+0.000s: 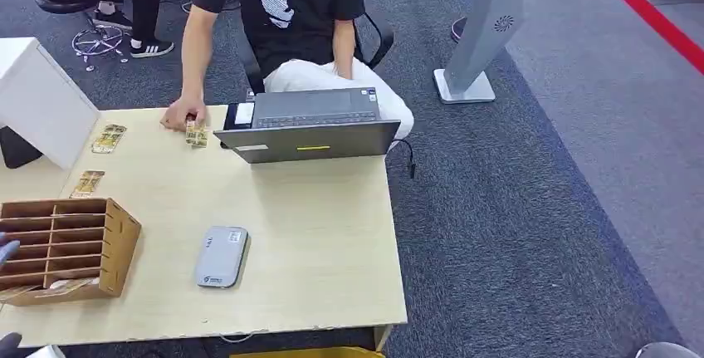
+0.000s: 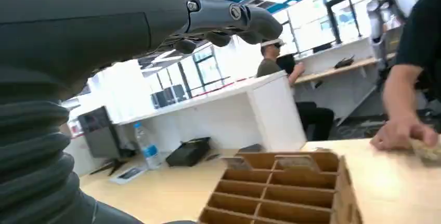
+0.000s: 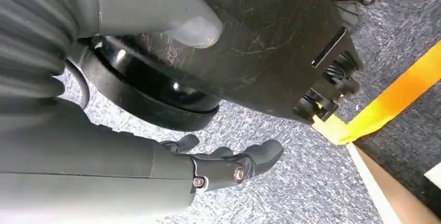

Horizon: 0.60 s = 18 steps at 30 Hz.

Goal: Pass the card to the sensor for recognition and then transmit it.

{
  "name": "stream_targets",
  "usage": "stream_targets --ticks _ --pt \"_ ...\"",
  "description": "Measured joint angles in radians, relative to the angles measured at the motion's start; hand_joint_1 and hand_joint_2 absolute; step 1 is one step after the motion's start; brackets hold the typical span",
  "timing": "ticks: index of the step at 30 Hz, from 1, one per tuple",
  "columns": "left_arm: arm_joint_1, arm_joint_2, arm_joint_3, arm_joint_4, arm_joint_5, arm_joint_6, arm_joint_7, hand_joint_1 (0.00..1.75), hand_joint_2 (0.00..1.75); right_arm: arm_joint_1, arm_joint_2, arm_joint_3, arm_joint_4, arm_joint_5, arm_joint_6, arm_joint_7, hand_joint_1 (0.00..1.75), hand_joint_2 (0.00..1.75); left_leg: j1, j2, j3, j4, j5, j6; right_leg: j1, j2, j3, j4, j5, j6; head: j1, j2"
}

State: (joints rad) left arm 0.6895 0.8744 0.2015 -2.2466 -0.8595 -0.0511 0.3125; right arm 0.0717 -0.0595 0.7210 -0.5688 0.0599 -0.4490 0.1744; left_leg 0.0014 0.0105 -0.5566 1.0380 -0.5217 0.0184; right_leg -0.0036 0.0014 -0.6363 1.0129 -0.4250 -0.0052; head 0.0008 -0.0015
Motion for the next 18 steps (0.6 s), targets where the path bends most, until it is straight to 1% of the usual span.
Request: stream_targets --ticks 2,4,6,12,18 --pt "0.045 0.003 0.014 -0.014 -0.002 0.002 0.037 0.0 1.75 0.002 0.0 -0.002 -0.005 0.001 -0.001 0.005 0.0 1.75 0.0 0.0 0.0 0.0 0.0 0.0 0.0 0.0 0.0 0.0 0.0 0.0 0.0 0.0" --pt "0.064 0.003 0.017 -0.021 -0.014 0.002 0.077 0.0 1.75 0.004 0.0 -0.003 -0.012 0.008 -0.002 0.014 0.0 1.75 0.0 -0.001 0.0 0.0 0.0 0.0 0.0 -0.001 0.0 0.0 0.0 0.0 0.001 0.0" --pt "0.084 0.004 0.017 -0.022 -0.001 0.002 0.109 0.0 1.75 0.005 0.0 -0.005 -0.018 0.019 -0.003 0.022 0.0 1.75 0.0 -0.001 0.0 0.0 0.0 0.0 0.0 -0.001 0.0 0.0 0.0 0.0 0.001 0.0" --pt "0.101 0.005 0.013 -0.02 0.067 0.008 0.136 0.0 1.75 0.01 -0.002 -0.01 -0.029 0.025 -0.006 0.032 0.0 1.75 0.0 -0.001 0.0 0.0 0.0 0.0 0.0 -0.001 0.0 0.0 0.0 0.0 0.001 0.0" --pt "0.052 -0.026 -0.011 0.021 0.09 0.008 0.147 0.0 1.75 0.014 -0.005 -0.011 -0.043 0.037 -0.009 0.045 0.0 1.75 0.0 -0.002 0.0 0.0 0.0 0.0 0.0 -0.001 0.001 0.0 0.0 0.0 0.001 0.0"
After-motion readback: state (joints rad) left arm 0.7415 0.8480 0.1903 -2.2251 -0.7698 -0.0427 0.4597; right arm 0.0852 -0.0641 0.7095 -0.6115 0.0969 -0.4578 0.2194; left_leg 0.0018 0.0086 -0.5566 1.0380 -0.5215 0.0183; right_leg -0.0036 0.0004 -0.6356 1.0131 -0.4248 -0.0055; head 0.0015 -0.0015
